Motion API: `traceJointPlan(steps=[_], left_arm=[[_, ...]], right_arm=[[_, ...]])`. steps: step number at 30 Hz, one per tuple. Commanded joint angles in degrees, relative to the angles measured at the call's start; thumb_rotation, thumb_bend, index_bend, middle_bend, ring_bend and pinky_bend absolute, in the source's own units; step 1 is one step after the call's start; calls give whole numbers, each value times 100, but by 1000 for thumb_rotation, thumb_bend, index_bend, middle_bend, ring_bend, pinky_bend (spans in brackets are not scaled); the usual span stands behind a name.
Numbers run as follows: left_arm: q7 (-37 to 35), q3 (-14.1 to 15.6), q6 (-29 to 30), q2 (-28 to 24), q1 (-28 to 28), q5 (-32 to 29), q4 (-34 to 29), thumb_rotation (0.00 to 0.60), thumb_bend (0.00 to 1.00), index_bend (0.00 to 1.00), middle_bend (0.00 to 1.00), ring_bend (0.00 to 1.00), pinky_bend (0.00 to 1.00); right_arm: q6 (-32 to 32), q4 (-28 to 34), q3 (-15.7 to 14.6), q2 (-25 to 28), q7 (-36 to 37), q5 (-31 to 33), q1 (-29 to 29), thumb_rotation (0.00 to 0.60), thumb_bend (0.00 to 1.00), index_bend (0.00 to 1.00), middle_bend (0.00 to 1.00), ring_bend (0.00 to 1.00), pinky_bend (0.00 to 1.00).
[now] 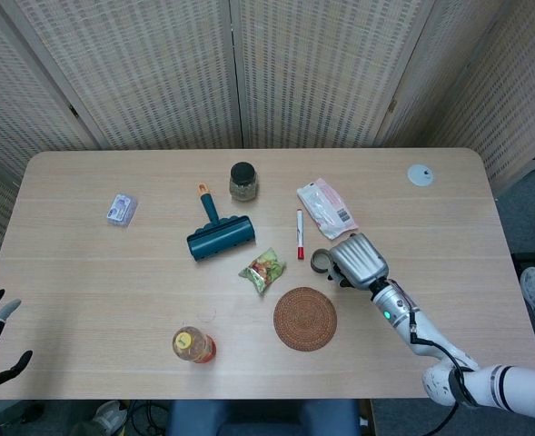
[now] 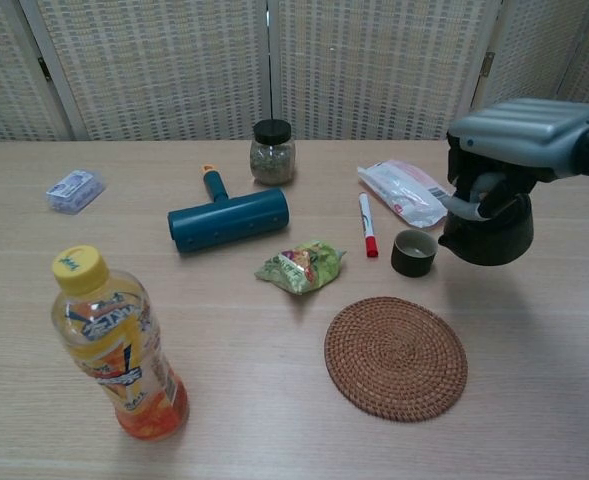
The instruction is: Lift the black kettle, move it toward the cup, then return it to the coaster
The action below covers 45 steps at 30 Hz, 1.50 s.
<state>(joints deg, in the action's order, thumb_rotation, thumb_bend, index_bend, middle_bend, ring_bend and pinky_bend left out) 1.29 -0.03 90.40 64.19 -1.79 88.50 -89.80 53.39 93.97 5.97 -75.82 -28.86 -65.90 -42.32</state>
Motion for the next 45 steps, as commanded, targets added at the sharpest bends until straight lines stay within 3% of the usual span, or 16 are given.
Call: traceJointPlan(steps=[1, 13, 24, 45], left_arm=[[9, 3, -5, 2, 2, -1, -4, 600, 245, 148, 26, 73, 0], [47, 12, -10, 6, -8, -24, -20, 600, 245, 148, 26, 73, 0], [34, 16, 23, 23, -42, -49, 4, 600, 244, 148, 26, 74, 0], [-85, 21, 93, 72, -120, -89, 108, 600, 245, 148, 26, 73, 0]], right_arm=[[-86, -128, 75, -6, 3, 124, -76, 513, 507, 1000, 1000, 916, 550], [-407, -813, 278, -306, -4, 551, -421, 513, 503, 1000, 1000, 916, 550], [-690, -1352, 259, -642, -241, 847, -749, 514, 502, 1000, 1000, 916, 550], [-735, -1482, 46, -768, -1076, 1347, -1172, 529, 501, 1000, 1000, 916, 551]])
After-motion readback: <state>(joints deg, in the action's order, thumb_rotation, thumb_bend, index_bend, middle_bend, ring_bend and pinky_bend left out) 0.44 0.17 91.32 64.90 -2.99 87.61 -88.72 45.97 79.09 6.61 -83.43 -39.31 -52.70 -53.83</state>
